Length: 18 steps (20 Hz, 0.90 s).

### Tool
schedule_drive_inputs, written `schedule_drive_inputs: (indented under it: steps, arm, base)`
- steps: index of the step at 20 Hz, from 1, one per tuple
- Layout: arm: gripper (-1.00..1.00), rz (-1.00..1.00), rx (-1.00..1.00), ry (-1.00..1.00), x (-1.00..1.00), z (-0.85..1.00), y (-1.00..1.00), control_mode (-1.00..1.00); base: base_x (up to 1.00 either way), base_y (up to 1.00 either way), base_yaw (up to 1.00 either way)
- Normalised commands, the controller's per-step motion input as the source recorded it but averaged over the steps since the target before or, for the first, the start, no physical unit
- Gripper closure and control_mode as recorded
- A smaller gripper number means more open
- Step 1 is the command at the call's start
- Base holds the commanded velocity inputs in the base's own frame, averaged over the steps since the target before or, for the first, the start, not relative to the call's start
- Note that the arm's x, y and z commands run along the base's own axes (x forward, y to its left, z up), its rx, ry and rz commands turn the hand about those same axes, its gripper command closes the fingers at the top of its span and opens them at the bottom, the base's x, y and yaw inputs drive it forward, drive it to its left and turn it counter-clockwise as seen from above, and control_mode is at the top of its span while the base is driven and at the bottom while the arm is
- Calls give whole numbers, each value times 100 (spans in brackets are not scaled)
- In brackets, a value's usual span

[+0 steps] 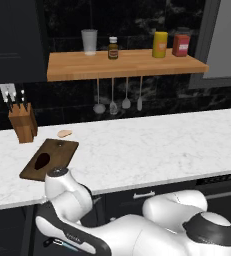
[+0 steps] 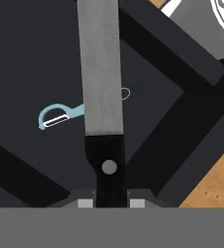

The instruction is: Place the appropriate cutting tool for cutting the avocado skin on the cutting board.

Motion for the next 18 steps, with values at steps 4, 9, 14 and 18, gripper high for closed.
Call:
schedule_drive_inputs:
  steps: [4,9,14,18]
  arm:
    - [100,-1,1,0,-34,44,0,-100]
    - [100,0,6,0,-26,51,0,-100]
    - [100,0,0,-3,-3,73,-22,-100]
    - [100,0,0,-2,18,72,-40,-100]
  base:
    - [0,0,0]
    - [0,0,0]
    - [0,0,0]
    - [0,0,0]
